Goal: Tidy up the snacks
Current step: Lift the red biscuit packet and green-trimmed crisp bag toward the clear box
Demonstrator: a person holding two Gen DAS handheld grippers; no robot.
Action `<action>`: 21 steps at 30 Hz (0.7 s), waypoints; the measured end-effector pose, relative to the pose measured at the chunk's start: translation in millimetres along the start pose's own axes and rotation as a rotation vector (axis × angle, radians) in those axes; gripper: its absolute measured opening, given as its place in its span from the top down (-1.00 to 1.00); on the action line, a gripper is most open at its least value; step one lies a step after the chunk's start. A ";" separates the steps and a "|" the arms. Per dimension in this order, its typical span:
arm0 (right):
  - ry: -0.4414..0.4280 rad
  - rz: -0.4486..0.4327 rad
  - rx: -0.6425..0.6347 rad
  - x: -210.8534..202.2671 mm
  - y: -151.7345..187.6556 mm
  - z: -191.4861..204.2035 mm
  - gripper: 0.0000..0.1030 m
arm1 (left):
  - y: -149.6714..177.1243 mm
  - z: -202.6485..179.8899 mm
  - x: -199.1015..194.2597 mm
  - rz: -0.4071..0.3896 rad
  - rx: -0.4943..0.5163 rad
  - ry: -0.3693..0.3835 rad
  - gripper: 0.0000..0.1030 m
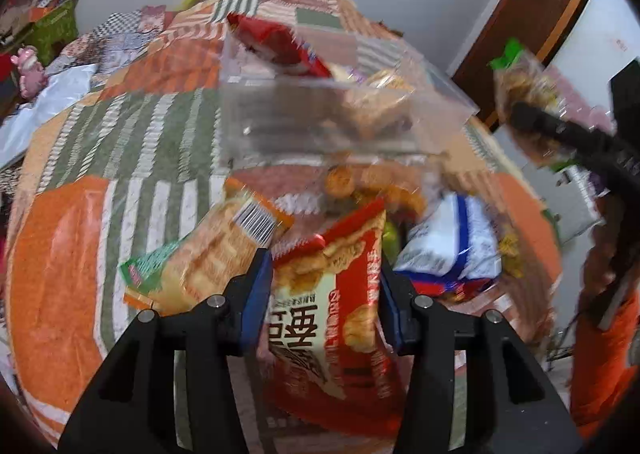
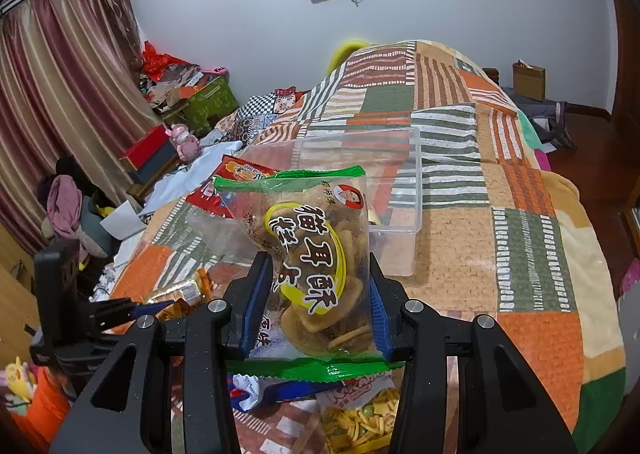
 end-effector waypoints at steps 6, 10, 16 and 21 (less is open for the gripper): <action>0.001 0.004 -0.004 0.0 1.0 -0.1 0.20 | 15.8 -5.8 -1.2 0.020 0.018 -0.017 -0.04; -0.008 0.008 0.006 1.0 2.5 -0.6 0.20 | 22.8 -5.4 8.3 0.064 0.004 -0.023 -0.24; -0.006 0.012 -0.003 0.3 4.9 0.1 0.20 | 34.6 -6.7 15.3 0.052 -0.006 -0.068 -0.15; -0.003 0.006 0.007 -0.4 3.0 -3.4 0.20 | 30.9 -16.7 -0.7 0.005 0.007 -0.072 -0.09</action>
Point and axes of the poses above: each gripper's, at about its wrist camera, not at the fingertips, and x roughly the way its jaws point, z to its left, y to its underside, the point moved 1 cm from there along x, roughly the way its jaws point, and after that the axes turned 13 degrees about x, right-handed, at the moved point
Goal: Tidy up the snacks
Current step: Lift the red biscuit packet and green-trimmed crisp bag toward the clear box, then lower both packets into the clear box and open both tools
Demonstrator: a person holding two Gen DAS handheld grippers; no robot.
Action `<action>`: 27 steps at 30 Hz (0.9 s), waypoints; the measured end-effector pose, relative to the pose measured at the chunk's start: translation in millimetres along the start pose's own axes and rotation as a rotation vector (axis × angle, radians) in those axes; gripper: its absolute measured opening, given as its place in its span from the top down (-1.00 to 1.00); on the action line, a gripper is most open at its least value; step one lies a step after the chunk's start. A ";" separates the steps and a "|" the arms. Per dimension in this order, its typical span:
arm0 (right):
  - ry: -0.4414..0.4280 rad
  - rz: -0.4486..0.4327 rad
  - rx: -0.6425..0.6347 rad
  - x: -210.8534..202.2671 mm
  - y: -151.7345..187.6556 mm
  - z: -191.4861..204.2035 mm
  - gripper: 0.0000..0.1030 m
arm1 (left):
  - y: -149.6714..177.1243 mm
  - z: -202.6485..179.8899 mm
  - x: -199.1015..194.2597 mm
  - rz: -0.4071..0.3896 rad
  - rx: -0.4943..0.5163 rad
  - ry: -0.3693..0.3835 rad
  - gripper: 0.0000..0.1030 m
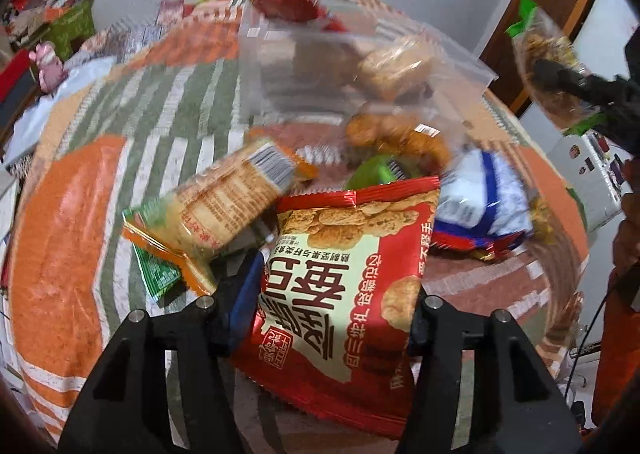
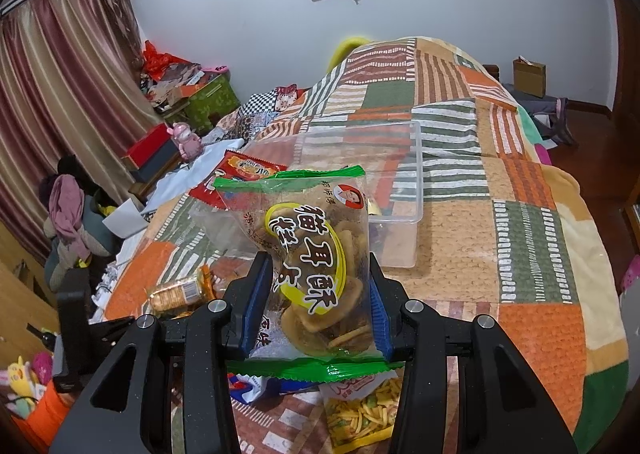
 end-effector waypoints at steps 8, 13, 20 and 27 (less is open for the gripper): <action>0.016 -0.023 -0.007 -3.0 -10.1 -1.6 0.20 | -47.8 -2.6 -42.2 -0.165 0.016 0.000 -0.09; 0.025 -0.039 -0.029 1.5 -23.3 1.6 0.20 | -87.9 3.2 -48.9 -0.233 0.012 0.007 -0.09; 0.037 -0.057 -0.044 17.2 -48.8 0.7 0.20 | -144.6 14.3 -38.6 -0.282 0.013 0.002 -0.09; 0.047 -0.043 -0.041 42.3 -73.7 -4.0 0.20 | -191.1 28.1 -2.1 -0.247 -0.017 0.032 -0.09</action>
Point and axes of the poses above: each gripper's, at about its wrist camera, not at the fingertips, and x roughly the way its jaws point, z to its left, y to its underside, the point moved 1 cm from there along x, roughly the way its jaws point, and after that the axes turned 13 degrees about x, right-handed, at the moved point
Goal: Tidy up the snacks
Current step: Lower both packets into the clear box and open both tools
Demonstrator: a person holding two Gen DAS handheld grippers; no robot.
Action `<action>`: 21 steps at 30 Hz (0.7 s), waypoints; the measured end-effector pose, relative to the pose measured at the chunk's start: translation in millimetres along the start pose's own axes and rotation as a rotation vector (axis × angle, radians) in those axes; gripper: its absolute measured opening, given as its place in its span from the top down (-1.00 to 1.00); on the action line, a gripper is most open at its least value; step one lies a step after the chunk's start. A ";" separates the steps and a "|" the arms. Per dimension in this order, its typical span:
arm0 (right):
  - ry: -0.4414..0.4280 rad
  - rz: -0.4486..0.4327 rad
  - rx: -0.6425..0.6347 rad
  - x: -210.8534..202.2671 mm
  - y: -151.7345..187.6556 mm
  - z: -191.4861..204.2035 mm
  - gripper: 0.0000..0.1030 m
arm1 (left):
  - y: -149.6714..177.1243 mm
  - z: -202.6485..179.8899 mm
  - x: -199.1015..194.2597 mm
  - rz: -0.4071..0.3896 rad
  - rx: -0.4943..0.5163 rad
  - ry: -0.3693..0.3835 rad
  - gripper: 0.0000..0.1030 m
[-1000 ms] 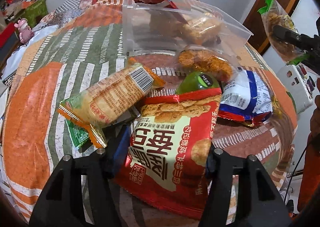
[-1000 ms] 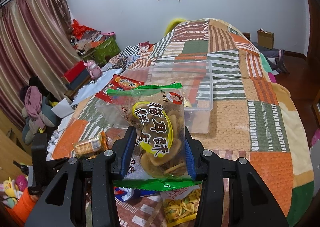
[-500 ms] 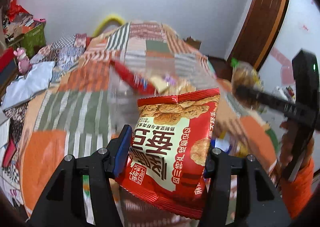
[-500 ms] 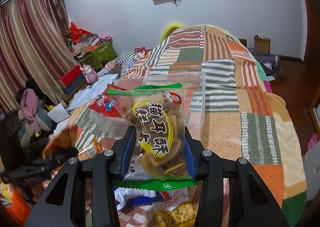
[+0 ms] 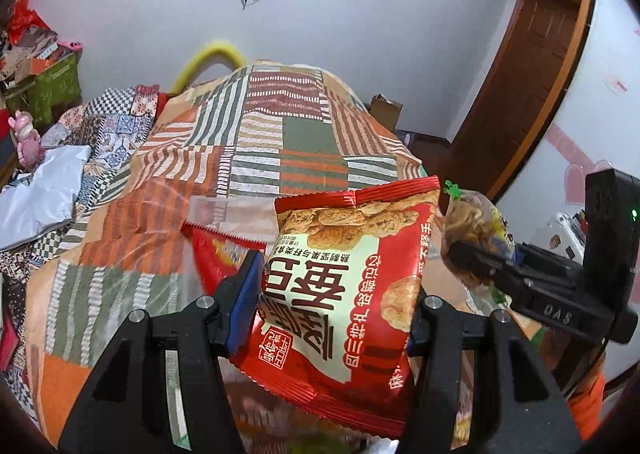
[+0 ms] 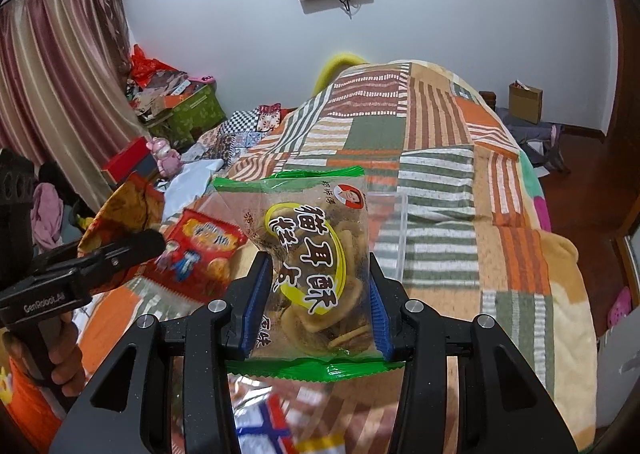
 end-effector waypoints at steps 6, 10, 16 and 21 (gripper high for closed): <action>0.019 0.038 -0.012 28.7 -9.6 -0.7 0.20 | -16.7 3.2 38.2 0.040 0.029 -0.006 -0.09; 0.041 0.074 -0.026 49.2 -10.7 -0.7 0.20 | -18.8 3.1 62.0 0.087 0.048 -0.015 -0.09; 0.083 0.126 -0.055 73.7 -7.9 1.0 0.20 | -18.4 4.6 88.8 0.154 0.058 -0.047 -0.09; 0.098 0.144 -0.056 78.6 -4.6 -1.1 0.18 | -14.6 3.3 99.7 0.181 0.075 -0.065 -0.10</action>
Point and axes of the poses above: each gripper's, at about its wrist camera, not at the fingertips, and x roughly the way its jaws point, z to its left, y to its underside, the point moved 1 cm from there along x, roughly the way its jaws point, and after that the axes turned 13 degrees about x, right-handed, at the moved point
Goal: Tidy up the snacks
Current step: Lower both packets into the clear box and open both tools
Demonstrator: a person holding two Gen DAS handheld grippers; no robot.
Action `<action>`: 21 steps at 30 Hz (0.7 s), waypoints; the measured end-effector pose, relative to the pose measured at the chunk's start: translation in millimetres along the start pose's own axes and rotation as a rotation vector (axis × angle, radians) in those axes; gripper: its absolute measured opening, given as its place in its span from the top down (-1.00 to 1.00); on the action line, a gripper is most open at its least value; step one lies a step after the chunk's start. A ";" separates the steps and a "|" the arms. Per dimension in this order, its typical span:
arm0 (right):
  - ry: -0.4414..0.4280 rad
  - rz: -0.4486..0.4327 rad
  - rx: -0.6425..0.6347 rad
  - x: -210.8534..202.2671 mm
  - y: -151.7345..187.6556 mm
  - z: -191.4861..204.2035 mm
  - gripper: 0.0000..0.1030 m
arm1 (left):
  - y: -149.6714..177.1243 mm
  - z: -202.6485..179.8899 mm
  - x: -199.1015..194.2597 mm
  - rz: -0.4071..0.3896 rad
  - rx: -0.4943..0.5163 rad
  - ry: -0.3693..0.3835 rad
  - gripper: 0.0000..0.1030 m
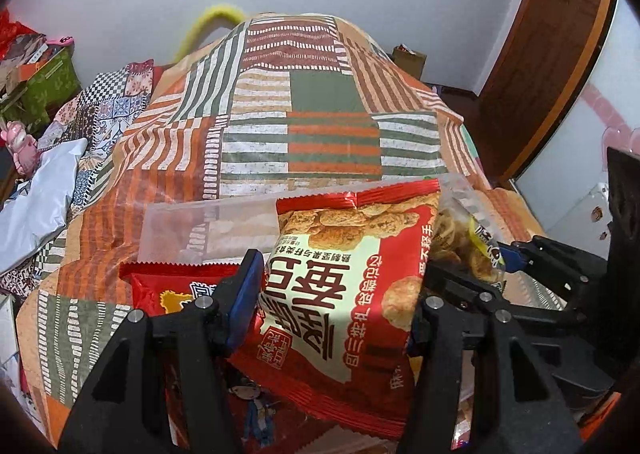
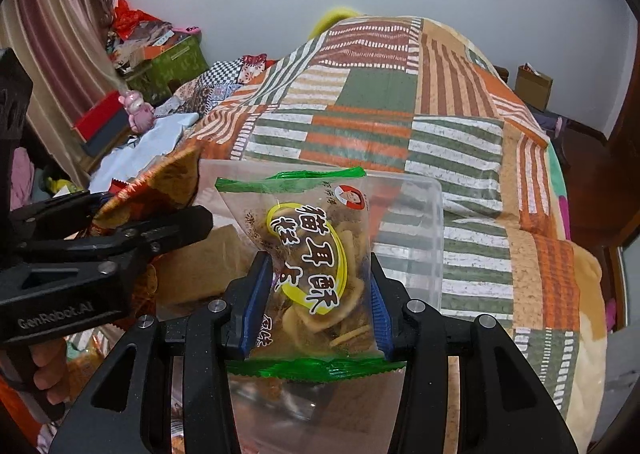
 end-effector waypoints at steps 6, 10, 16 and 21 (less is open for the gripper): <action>0.009 0.004 0.001 -4.8 1.8 -1.0 0.15 | 0.9 -5.1 -6.9 0.006 0.010 0.016 -0.12; 0.019 -0.027 -0.005 -17.3 1.6 -0.6 -0.01 | -0.2 -10.5 -24.4 -0.022 0.018 0.026 -0.27; 0.007 -0.091 -0.003 -48.8 3.1 0.2 -0.25 | 2.2 -16.2 -65.4 -0.086 0.031 0.002 -0.37; 0.008 -0.134 -0.024 -80.2 15.4 1.8 -0.39 | 20.9 -21.2 -102.3 -0.133 0.047 -0.023 -0.57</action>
Point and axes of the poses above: each gripper's, at about its wrist camera, not at the fingertips, and x roughly the way its jaws point, z to its left, y to its underside, the point moved 1 cm from there along x, roughly the way its jaws point, and after that the axes turned 13 degrees about x, right-handed, at the moved point
